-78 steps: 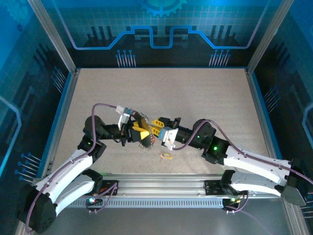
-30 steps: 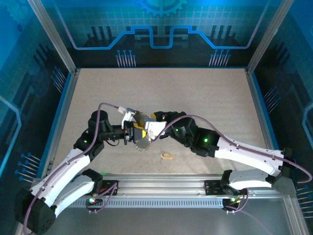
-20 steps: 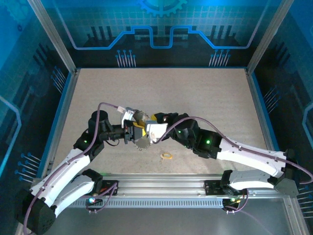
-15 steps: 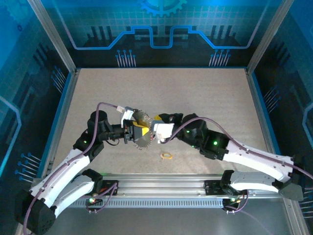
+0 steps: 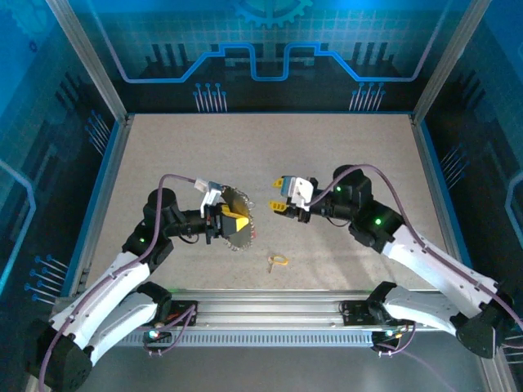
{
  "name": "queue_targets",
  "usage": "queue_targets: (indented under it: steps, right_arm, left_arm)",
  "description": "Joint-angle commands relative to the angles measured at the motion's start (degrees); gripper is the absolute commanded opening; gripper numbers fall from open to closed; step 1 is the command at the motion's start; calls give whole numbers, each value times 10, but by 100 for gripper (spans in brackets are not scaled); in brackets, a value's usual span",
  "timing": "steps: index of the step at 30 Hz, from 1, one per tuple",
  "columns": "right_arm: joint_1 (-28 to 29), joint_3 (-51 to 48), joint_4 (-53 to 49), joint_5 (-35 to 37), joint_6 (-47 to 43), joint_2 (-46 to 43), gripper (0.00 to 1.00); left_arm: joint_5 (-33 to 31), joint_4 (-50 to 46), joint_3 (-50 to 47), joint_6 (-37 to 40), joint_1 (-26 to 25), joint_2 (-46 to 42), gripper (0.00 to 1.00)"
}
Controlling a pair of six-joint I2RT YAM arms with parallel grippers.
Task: Put the keys on the keyring
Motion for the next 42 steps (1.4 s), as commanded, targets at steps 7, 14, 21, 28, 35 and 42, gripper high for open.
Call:
queue_targets:
  steps: [7, 14, 21, 28, 35, 42]
  right_arm:
    - [-12, 68, -79, -171, 67, 59, 33]
    - [19, 77, -87, -137, 53, 82, 29]
    - [27, 79, -75, -123, 53, 86, 24]
    - [29, 81, -79, -120, 48, 89, 21]
    - [36, 82, -79, -123, 33, 94, 12]
    - [44, 61, -53, -129, -6, 78, 0]
  left_arm:
    - [42, 49, -16, 24, -2, -7, 0]
    - [41, 48, -15, 21, -2, -4, 0]
    - [41, 43, -14, 15, -2, 3, 0]
    - [41, 45, -14, 13, -2, 5, 0]
    - [40, 44, -14, 7, -2, 9, 0]
    - [41, 39, -13, -3, -2, 10, 0]
